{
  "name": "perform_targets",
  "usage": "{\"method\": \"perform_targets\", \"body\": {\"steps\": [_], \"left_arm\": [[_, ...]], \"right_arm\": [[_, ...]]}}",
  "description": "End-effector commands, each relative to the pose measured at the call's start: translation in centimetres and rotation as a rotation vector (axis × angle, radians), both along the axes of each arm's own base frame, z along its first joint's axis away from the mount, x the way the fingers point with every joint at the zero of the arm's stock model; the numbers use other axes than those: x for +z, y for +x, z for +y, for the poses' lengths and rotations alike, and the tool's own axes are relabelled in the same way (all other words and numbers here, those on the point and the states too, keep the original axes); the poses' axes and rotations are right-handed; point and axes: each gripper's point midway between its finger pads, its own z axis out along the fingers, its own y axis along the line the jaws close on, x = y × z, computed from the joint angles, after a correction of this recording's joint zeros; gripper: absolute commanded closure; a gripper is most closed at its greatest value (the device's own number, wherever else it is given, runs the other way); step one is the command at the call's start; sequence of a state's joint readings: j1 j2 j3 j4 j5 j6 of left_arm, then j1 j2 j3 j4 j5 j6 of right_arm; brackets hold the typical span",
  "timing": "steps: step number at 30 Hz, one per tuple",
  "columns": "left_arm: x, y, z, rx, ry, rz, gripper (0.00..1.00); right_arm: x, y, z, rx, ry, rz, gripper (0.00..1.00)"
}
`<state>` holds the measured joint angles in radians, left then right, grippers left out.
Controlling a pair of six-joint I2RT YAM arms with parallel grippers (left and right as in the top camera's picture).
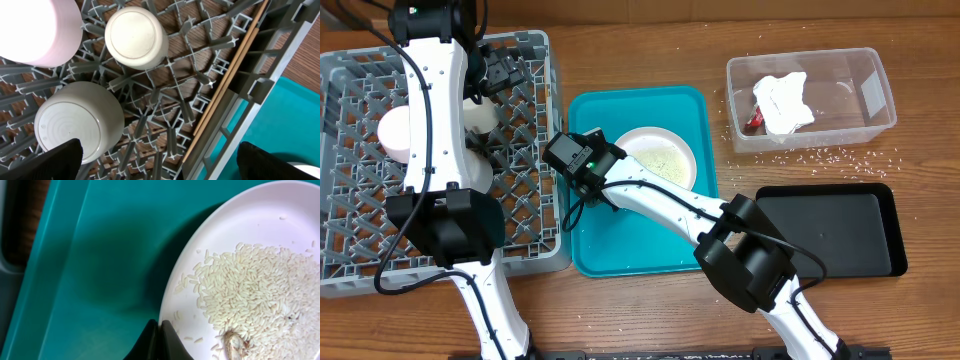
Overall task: Sort waste into correct bins and load items into the dishwasher
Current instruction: 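Grasp the rim of the white rice plate with the right gripper, then lift the rice plate and carry it over the black tray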
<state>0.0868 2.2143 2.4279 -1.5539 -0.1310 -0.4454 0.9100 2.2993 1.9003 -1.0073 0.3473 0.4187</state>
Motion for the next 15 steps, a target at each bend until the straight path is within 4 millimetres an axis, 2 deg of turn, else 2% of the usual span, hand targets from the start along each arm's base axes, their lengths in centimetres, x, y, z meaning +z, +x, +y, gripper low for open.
{"method": "perform_targets", "body": {"steps": [1,7,15], "left_arm": [[1.0,0.0,-0.3,-0.001,-0.007,-0.029,0.0],[1.0,-0.1,-0.2,-0.001,-0.007,-0.022,0.0],[1.0,-0.1,-0.3,-0.001,-0.008,-0.022,0.0]], "right_arm": [[1.2,1.4,-0.1,-0.017,-0.015,-0.071,0.96],[2.7,2.8,-1.6,-0.047,-0.1,-0.166,0.96],[6.7,4.1,-2.0,-0.069,-0.134,-0.253,0.96]]}}
